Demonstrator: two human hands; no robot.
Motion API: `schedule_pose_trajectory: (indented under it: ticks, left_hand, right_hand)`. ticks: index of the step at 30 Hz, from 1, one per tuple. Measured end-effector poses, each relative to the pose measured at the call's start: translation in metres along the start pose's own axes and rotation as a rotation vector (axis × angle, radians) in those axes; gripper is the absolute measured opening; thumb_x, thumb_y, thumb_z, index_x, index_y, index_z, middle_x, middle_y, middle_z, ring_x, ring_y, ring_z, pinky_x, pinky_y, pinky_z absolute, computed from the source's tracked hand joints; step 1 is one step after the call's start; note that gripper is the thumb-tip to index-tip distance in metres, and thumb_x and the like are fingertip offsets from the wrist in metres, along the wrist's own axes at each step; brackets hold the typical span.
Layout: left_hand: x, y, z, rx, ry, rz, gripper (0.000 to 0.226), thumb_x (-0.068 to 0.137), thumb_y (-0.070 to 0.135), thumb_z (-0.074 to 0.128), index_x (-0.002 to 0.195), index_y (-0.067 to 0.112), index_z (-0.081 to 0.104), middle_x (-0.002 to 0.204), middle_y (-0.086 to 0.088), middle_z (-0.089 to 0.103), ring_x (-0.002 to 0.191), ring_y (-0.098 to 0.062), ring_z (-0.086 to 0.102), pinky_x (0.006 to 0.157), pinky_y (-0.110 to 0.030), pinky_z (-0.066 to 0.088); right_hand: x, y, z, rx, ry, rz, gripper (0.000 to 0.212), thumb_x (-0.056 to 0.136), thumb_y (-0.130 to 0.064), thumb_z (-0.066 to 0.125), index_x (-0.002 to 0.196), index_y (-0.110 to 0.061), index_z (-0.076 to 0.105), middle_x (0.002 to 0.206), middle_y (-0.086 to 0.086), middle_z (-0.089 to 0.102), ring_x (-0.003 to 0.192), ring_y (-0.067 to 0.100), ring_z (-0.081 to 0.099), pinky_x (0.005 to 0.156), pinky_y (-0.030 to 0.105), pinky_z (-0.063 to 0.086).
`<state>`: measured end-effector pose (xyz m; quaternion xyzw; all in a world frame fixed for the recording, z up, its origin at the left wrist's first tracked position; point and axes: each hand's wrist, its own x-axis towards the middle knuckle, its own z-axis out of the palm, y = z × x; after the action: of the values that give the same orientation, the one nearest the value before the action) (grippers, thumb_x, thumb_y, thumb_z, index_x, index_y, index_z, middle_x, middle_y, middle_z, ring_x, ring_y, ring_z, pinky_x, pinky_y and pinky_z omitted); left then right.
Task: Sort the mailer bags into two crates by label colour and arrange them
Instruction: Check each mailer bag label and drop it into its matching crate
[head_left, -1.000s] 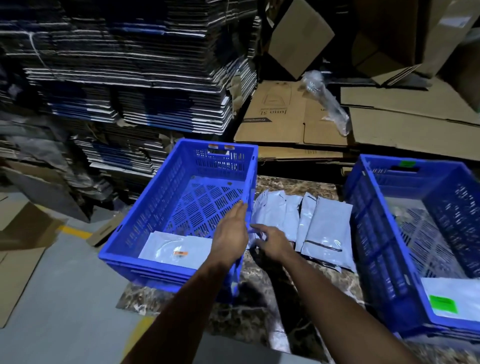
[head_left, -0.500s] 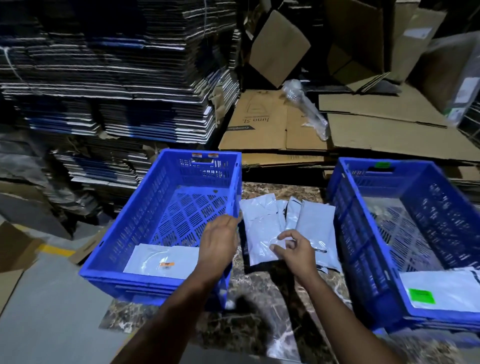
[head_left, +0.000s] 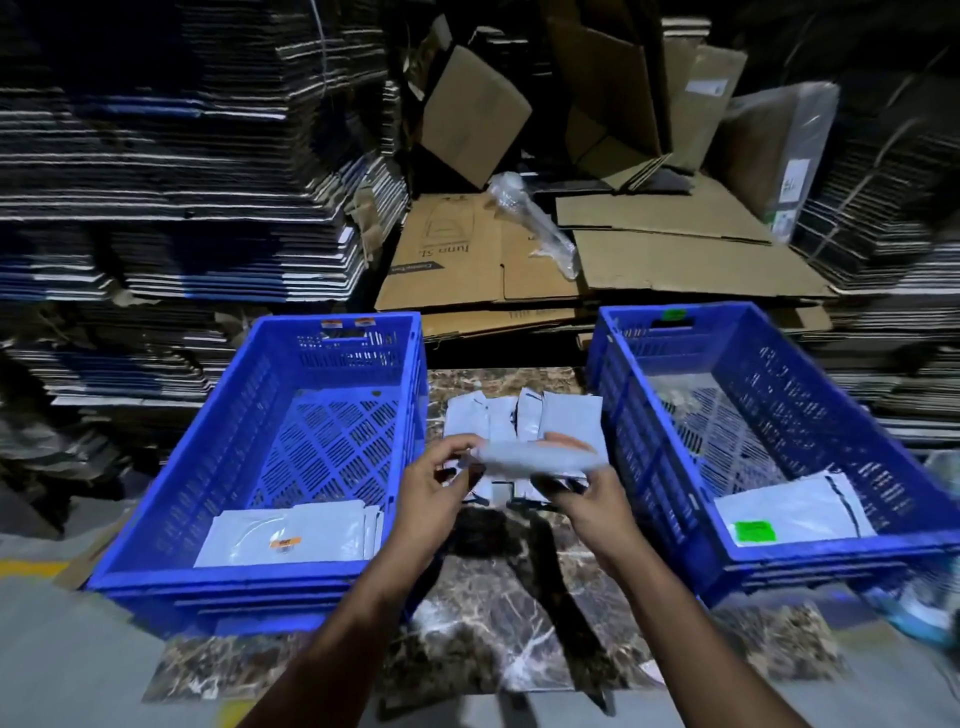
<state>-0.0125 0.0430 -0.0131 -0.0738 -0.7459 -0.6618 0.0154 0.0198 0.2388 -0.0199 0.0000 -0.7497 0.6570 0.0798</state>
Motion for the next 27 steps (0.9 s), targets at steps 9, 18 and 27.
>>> schedule_pose_trajectory:
  ticks: [9, 18, 27]
  left_hand:
    - [-0.023, 0.014, 0.01, -0.491, -0.009, -0.242, 0.026, 0.098, -0.003, 0.046, 0.112, 0.003, 0.068, 0.111, -0.015, 0.072, 0.102, -0.027, 0.068, 0.091, -0.04, 0.054]
    - [-0.038, 0.011, 0.017, -0.315, 0.025, -0.099, 0.04, 0.087, -0.012, 0.064, 0.118, 0.013, 0.06, 0.114, -0.003, 0.072, 0.108, -0.017, 0.069, 0.084, -0.028, 0.056]
    - [-0.025, 0.027, -0.014, -0.274, 0.102, -0.087, 0.044, 0.092, -0.001, 0.063, 0.125, 0.024, 0.048, 0.119, -0.004, 0.07, 0.108, -0.024, 0.069, 0.085, -0.043, 0.058]
  right_hand:
    - [-0.008, -0.007, -0.014, 0.024, -0.018, -0.127, 0.038, 0.085, 0.001, 0.072, 0.088, -0.036, 0.081, 0.131, -0.002, 0.053, 0.118, 0.007, 0.059, 0.09, 0.028, 0.054]
    - [-0.033, -0.01, -0.017, 0.119, 0.034, 0.04, 0.024, 0.089, -0.012, 0.074, 0.107, -0.029, 0.072, 0.114, -0.004, 0.07, 0.1, 0.012, 0.068, 0.08, 0.052, 0.057]
    - [-0.028, -0.01, 0.01, 0.103, -0.021, -0.018, 0.023, 0.091, -0.007, 0.07, 0.11, -0.02, 0.071, 0.113, -0.005, 0.072, 0.103, 0.016, 0.069, 0.089, 0.032, 0.055]
